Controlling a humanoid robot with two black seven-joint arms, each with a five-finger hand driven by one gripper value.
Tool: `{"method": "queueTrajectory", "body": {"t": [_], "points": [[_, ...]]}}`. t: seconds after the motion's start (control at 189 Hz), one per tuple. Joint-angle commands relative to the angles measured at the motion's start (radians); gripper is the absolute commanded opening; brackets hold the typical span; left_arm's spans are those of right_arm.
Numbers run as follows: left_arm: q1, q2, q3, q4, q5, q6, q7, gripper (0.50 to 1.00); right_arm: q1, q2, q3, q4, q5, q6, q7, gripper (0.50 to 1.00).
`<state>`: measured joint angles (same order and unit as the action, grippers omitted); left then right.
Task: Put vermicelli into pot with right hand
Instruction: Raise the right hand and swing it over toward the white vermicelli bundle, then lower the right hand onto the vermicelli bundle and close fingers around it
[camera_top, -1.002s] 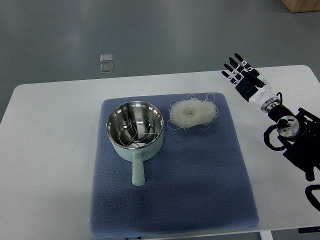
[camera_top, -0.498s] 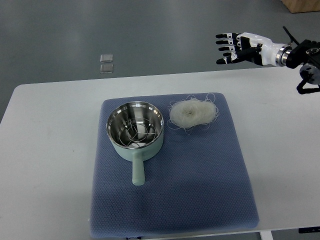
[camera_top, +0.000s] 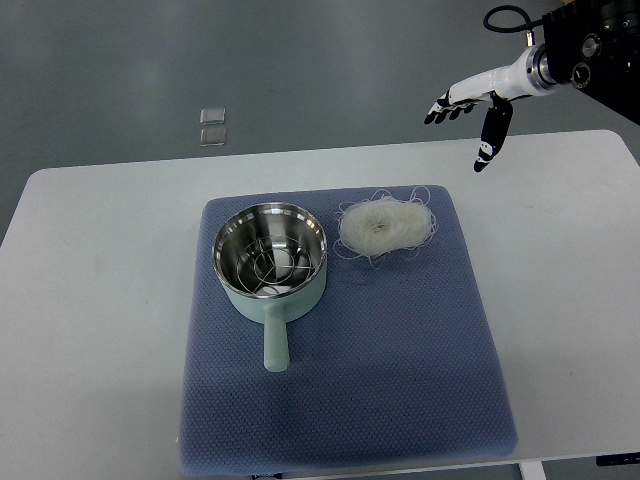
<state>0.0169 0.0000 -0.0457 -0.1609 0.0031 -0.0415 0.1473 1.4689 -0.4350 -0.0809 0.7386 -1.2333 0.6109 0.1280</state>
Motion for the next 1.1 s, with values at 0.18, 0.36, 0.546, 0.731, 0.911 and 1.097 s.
{"method": "queueTrajectory", "body": {"t": [0.18, 0.36, 0.546, 0.731, 0.911, 1.097], "points": [[0.005, 0.000, -0.002, -0.002, 0.000, 0.000, 0.000, 1.000, -0.067, 0.050, 0.004, 0.028, -0.002, -0.083, -0.048, 0.942], [0.011, 0.000, 0.000, 0.000, 0.000, 0.000, 0.000, 1.000, -0.114, 0.078, 0.007, 0.027, 0.026, -0.141, -0.053, 0.942], [0.011, 0.000, 0.000, -0.002, 0.000, 0.000, 0.000, 1.000, -0.165, 0.116, 0.027, 0.027, 0.055, -0.189, -0.054, 0.942], [0.011, 0.000, 0.000, 0.000, 0.000, 0.000, 0.000, 1.000, -0.199, 0.153, 0.027, 0.025, 0.052, -0.212, -0.054, 0.940], [0.011, 0.000, 0.000, -0.002, 0.000, 0.000, 0.000, 1.000, -0.234, 0.182, 0.024, 0.016, 0.044, -0.244, -0.056, 0.940], [0.011, 0.000, 0.001, -0.002, 0.000, 0.000, 0.000, 1.000, -0.266, 0.216, 0.010, -0.024, 0.037, -0.301, -0.056, 0.932]]}}
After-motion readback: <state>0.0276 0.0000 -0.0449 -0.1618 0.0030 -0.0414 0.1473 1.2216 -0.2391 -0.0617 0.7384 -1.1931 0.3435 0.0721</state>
